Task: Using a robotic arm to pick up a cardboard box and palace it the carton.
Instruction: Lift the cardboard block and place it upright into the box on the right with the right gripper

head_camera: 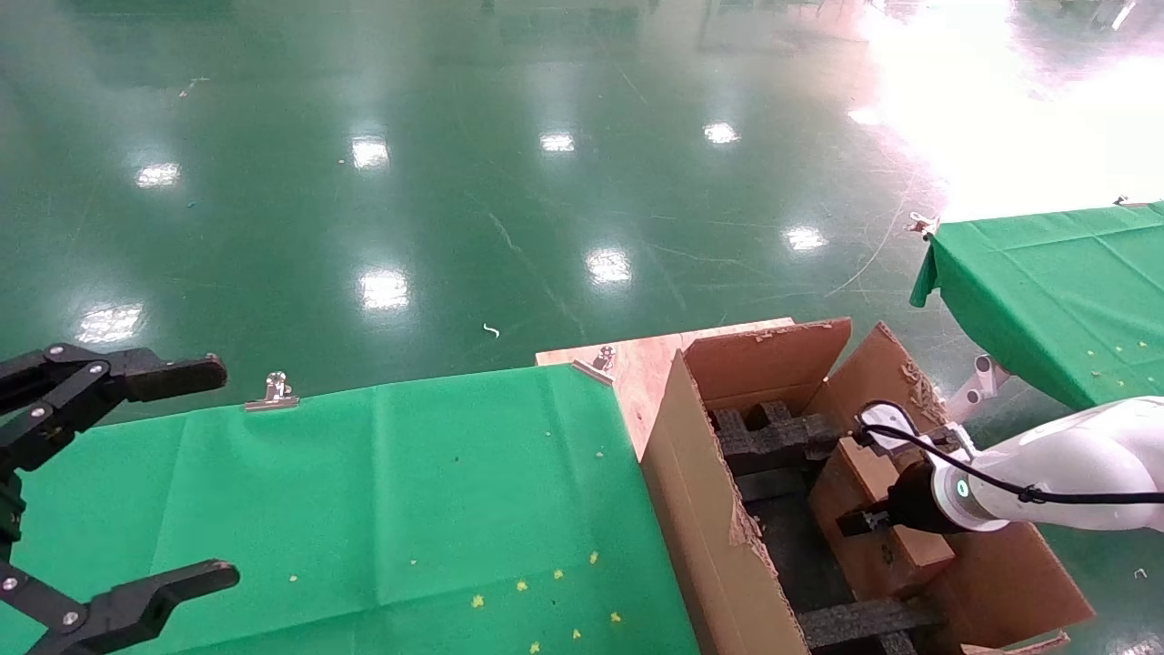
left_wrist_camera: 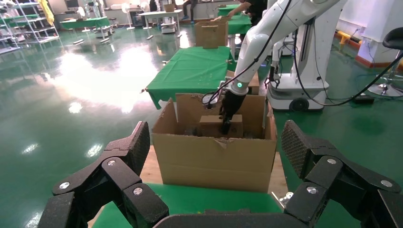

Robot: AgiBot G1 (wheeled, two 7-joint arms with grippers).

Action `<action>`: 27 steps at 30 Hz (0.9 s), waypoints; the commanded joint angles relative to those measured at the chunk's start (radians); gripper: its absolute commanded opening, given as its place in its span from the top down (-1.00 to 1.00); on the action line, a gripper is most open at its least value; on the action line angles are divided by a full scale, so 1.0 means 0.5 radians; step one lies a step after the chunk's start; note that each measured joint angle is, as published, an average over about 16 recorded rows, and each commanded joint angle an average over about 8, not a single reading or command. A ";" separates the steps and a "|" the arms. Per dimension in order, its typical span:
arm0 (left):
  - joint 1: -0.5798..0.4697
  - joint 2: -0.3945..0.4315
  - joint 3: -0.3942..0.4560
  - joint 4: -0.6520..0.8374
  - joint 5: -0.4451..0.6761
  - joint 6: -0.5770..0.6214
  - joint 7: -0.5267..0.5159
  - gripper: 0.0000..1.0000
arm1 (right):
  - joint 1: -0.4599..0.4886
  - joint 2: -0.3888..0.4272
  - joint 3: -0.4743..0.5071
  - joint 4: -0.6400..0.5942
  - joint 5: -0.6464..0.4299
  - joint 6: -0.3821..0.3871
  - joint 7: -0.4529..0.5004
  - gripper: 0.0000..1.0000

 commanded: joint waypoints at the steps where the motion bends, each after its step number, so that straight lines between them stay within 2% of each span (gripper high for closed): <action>1: 0.000 0.000 0.000 0.000 0.000 0.000 0.000 -1.00 | -0.014 -0.003 0.005 -0.012 0.020 -0.005 -0.024 0.38; 5: 0.000 0.000 0.000 0.000 0.000 0.000 0.000 -1.00 | -0.024 -0.004 0.015 -0.025 0.042 0.003 -0.045 -0.62; 7: 0.000 0.000 0.000 0.000 0.000 -0.001 0.000 -1.00 | -0.026 -0.004 0.017 -0.029 0.047 0.008 -0.049 -1.00; 27: 0.000 0.000 0.001 0.001 -0.001 0.000 0.001 -1.00 | 0.013 -0.010 0.033 -0.029 0.044 -0.014 -0.067 -1.00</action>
